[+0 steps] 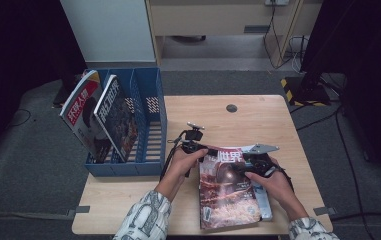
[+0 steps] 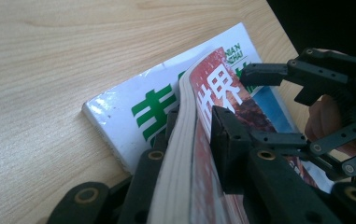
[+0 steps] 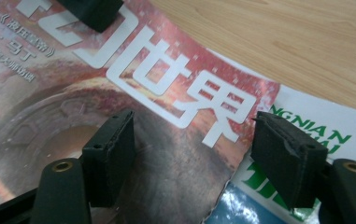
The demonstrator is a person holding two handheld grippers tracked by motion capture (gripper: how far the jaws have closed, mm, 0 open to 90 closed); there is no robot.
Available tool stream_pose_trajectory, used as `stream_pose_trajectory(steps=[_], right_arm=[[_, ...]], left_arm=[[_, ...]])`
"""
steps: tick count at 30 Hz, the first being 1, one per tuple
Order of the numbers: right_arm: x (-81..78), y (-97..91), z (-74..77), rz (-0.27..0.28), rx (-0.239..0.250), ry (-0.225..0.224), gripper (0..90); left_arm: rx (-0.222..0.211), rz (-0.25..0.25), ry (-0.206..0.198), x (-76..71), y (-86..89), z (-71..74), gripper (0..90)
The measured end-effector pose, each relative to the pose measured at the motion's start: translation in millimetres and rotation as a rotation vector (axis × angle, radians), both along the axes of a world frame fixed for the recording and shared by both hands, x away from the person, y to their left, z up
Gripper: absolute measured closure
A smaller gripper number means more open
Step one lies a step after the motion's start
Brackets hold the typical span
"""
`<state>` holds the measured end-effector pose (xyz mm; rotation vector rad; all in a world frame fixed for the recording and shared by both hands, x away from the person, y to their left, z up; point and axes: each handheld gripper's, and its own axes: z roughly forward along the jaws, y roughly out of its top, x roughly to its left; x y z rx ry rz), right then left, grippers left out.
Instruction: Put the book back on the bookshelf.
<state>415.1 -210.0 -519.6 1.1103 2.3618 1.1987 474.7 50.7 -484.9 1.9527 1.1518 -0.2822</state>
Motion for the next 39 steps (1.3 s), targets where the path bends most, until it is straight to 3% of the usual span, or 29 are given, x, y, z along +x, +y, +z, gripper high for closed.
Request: stream_pose_trajectory(steps=[5, 7, 12, 20, 30, 39], right_arm=[[-4.5, -18.2, 8.3, -0.024, 0.019, -0.02, 31.5], [-6.3, -28.8, 12.0, -0.054, 0.041, -0.029, 33.1], [-8.0, -50.0, 14.1, -0.119, 0.045, -0.05, 34.8], [-2.8, -64.8, 4.3, -0.218, -0.069, -0.044, 35.1], [-0.6, -79.1, -3.7, -0.319, -0.095, 0.003, 34.0], [0.4, -83.2, -10.4, -0.325, -0.12, 0.028, 32.8]], left_arm=[[0.008, -0.012, -0.05, -7.6, -1.1, 16.6, 78.7], [0.013, -0.018, -0.071, -11.0, -0.7, 22.6, 79.2], [0.017, -0.025, -0.11, -18.0, 1.5, 35.0, 79.8], [-0.005, -0.02, -0.141, -22.5, 6.8, 51.0, 81.4], [-0.002, -0.017, -0.179, -26.5, 13.5, 70.4, 83.0], [0.012, -0.009, -0.234, -31.6, 23.9, 98.2, 83.7]])
